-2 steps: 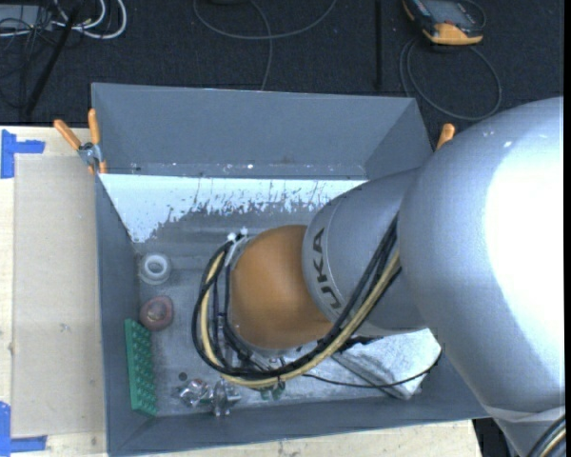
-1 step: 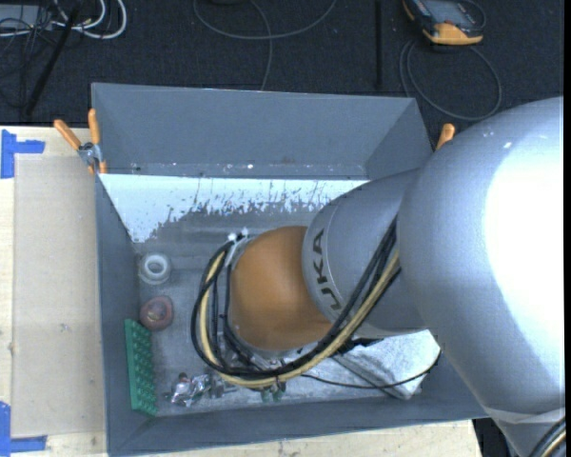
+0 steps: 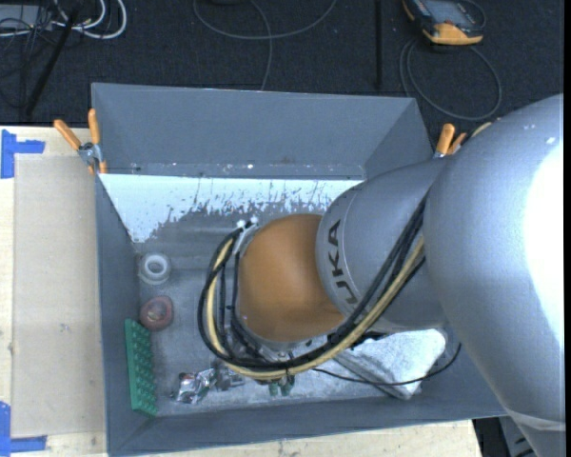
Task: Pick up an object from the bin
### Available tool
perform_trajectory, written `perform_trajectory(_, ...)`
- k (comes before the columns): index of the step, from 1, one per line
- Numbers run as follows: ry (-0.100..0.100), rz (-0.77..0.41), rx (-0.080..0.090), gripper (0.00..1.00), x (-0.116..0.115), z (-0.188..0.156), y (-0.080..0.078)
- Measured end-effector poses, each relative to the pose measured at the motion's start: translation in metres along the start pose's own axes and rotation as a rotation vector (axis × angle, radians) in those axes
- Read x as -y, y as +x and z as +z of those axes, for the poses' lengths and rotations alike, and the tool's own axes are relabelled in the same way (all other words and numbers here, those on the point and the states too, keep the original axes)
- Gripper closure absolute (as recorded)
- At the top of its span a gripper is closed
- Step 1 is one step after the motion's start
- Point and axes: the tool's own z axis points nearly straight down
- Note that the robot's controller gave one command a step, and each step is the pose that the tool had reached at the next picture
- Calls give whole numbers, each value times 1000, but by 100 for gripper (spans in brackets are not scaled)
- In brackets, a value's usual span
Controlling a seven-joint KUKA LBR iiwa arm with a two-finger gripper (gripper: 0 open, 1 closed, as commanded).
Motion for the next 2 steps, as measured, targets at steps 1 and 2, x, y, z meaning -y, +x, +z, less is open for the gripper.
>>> perform_trajectory(1,2,-42,-6,100,0,25,-1)
perform_trajectory(2,-2,-55,8,100,-21,-144,-36)
